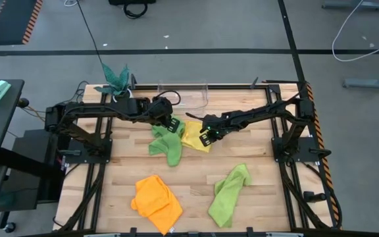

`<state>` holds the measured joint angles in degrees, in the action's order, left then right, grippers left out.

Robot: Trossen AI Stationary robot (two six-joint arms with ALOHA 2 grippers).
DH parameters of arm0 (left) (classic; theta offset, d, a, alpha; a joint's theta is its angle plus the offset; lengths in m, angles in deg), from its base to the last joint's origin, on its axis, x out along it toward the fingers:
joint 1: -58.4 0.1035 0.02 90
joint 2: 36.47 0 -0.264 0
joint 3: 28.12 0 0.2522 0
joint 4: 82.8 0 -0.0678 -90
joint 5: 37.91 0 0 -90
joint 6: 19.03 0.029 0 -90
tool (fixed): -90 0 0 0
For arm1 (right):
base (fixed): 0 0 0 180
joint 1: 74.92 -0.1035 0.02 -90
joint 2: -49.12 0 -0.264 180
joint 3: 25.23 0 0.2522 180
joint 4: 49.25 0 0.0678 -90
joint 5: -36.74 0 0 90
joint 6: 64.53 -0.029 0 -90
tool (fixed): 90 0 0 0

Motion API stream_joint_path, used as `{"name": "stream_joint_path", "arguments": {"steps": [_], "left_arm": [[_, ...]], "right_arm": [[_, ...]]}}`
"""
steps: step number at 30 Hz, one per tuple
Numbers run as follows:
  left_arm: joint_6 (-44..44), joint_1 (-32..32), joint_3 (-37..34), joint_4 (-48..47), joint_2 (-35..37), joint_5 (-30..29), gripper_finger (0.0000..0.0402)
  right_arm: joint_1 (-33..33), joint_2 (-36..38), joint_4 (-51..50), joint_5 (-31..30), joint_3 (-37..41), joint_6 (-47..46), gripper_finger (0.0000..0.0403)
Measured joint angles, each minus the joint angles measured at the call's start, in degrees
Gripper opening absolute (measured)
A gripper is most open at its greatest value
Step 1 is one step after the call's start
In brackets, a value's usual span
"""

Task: Fold microfiber towels
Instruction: Fold the yellow towel

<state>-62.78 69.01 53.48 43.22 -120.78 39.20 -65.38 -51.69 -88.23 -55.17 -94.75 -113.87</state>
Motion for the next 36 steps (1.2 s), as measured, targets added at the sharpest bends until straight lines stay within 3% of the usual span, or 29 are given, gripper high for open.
{"name": "stream_joint_path", "arguments": {"steps": [9, 18, 26, 36], "left_arm": [[-0.2, -1.0, 0.0, 0.0, 0.0, 0.0, 0.0024], [-0.2, -3.1, 0.0, 0.0, 0.0, -0.4, 0.0036], [-0.6, -3.5, 0.0, 0.0, 0.0, -1.5, 0.0024], [-1.3, -3.3, 0.1, 4.0, -0.9, -3.5, 0.0034]], "right_arm": [[0.0, 0.5, -4.1, -1.2, 2.5, 0.2, 0.0005], [0.0, 1.2, -13.9, -4.0, 2.6, 0.4, 0.0014], [0.1, 7.5, -20.9, -8.9, 3.1, -1.9, 0.0007], [-2.3, 17.8, -20.6, -9.0, 3.0, -4.9, 0.0028]]}}
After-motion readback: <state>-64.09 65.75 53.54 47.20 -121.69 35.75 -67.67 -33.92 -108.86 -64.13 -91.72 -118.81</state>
